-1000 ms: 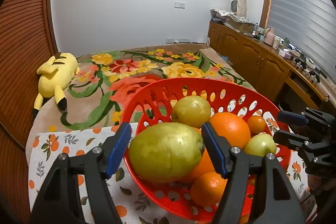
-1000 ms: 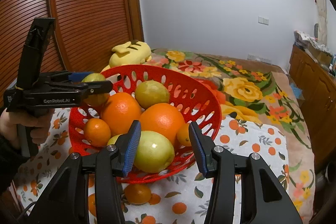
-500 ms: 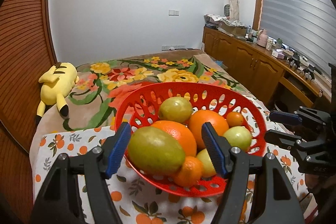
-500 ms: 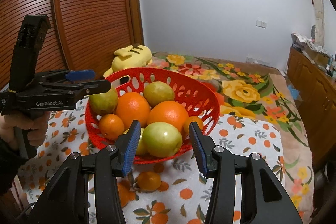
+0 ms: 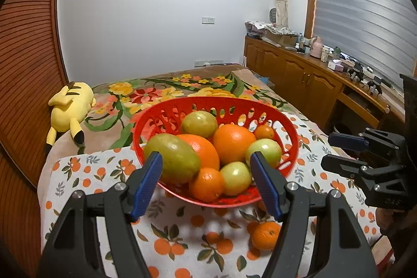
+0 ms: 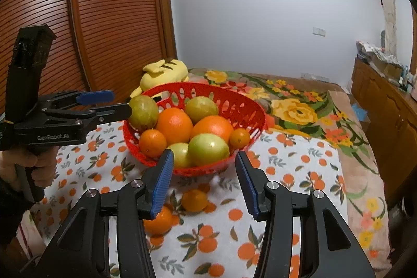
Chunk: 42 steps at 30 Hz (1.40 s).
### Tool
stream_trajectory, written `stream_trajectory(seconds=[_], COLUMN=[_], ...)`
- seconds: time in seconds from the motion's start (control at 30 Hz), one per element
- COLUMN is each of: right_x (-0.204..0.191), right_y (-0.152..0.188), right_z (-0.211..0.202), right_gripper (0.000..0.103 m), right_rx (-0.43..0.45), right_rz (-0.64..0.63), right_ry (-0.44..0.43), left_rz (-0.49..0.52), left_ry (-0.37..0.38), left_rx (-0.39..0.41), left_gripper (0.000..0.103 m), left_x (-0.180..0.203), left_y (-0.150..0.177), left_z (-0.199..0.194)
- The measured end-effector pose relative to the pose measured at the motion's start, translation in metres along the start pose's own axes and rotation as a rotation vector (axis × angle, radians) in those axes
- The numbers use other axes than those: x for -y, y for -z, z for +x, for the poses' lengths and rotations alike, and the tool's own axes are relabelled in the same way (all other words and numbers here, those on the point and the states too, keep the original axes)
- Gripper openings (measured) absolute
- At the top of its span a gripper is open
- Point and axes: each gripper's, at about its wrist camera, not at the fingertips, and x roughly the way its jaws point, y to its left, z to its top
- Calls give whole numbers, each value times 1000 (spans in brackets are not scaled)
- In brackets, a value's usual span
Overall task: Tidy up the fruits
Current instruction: 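Withdraw both grippers from the basket toward the last oranges, then grasp a small orange with the right gripper while the left gripper grasps an orange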
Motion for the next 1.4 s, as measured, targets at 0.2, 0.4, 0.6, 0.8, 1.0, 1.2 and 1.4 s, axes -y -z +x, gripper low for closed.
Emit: stream_trajectory(seconds=[0.2, 0.4, 0.6, 0.8, 1.0, 1.2, 1.4], right_x=[-1, 1, 4, 5, 6, 8, 9], right_y=[10, 23, 36, 47, 55, 60, 62], right_z=[-10, -11, -7, -1, 2, 3, 4], right_gripper=[50, 51, 51, 51, 51, 51, 51], right_rx=[-4, -16, -38, -61, -77, -85, -91], right_rz=[6, 23, 43, 60, 72, 88, 93], right_ry=[1, 1, -1, 0, -2, -5, -8], left_rz=[19, 25, 17, 7, 2, 6, 8], left_ry=[0, 15, 41, 63, 92, 118, 140], left_rx=[-2, -18, -53, -105, -140, -177, -207], left_gripper=[70, 70, 70, 70, 70, 70, 70], left_x=[11, 19, 25, 33, 44, 56, 67], left_y=[7, 19, 37, 58, 71, 79, 87], left_z=[-11, -11, -1, 16, 26, 38, 47])
